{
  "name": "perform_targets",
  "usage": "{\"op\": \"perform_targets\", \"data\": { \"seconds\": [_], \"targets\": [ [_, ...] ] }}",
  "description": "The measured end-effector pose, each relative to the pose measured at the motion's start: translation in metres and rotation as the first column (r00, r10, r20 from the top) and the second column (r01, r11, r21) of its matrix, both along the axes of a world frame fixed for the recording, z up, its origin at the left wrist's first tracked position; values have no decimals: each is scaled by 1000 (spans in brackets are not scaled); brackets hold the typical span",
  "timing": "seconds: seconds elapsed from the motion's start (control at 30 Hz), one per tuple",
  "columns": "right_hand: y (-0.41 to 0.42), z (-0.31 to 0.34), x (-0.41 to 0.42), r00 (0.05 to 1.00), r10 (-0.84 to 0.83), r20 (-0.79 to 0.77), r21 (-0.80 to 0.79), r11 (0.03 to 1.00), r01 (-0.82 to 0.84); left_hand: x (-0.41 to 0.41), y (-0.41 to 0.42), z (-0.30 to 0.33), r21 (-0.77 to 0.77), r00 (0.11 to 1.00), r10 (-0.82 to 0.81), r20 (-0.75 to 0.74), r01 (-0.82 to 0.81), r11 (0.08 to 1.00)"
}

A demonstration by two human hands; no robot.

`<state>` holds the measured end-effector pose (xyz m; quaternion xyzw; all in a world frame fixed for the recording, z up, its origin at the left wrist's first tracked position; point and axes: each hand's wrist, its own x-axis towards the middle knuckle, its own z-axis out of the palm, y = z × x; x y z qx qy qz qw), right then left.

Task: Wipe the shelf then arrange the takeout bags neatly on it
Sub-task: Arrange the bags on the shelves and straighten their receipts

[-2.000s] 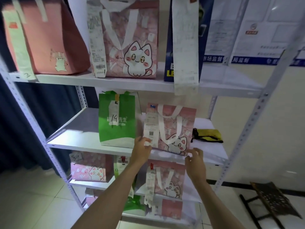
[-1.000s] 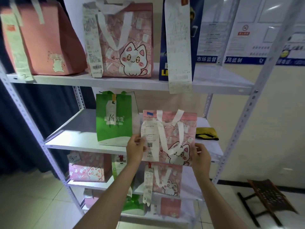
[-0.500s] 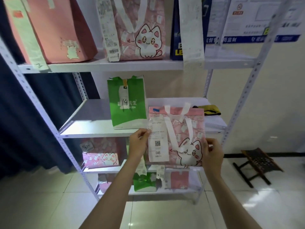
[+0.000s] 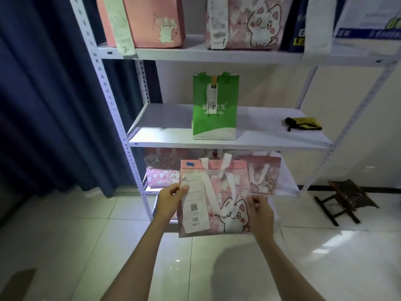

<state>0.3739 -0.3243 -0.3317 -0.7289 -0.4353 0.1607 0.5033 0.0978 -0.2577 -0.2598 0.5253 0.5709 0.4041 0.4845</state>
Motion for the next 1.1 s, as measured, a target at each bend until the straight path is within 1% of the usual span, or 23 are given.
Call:
{"op": "perform_targets", "data": {
  "seconds": [0.07, 0.17, 0.33, 0.43, 0.53, 0.63, 0.7, 0.77, 0.87, 1.03, 1.1],
  "targets": [
    [-2, -11, -25, 999, 52, 2, -62, 997, -51, -25, -10, -5, -45, 1000, 21, 5, -21, 999],
    [-3, -25, -55, 991, 136, -7, -122, 983, -135, -55, -20, -14, -106, 994, 84, 65, -77, 991],
    [14, -29, -94, 969, 232, -86, -268, 931, -247, -93, -21, -33, -92, 983, 184, 12, -182, 979],
    [39, -32, -113, 950, 289, -122, -297, 902, -313, -105, -13, -42, -103, 968, 251, -15, -251, 963],
    [70, -30, -127, 928, 346, -138, -338, 864, -372, -114, 5, -54, -111, 941, 338, -11, -337, 935],
    [109, -41, -134, 903, 391, -176, -373, 823, -429, -118, 27, -65, -139, 909, 417, -8, -414, 900],
    [136, -50, -137, 893, 417, -170, -421, 788, -449, -119, 42, -68, -172, 890, 455, 1, -448, 877],
    [163, -55, -140, 886, 411, -215, -445, 767, -463, -121, 57, -71, -198, 869, 494, 27, -480, 854],
    [206, -57, -144, 889, 372, -267, -441, 773, -456, -125, 81, -78, -206, 852, 523, 37, -505, 838],
    [283, -75, -143, 887, 323, -331, -455, 769, -450, -128, 111, -94, -168, 842, 534, -70, -538, 826],
    [311, -84, -142, 910, 290, -296, -494, 769, -406, -131, 117, -101, -168, 823, 560, -91, -567, 806]
  ]
}}
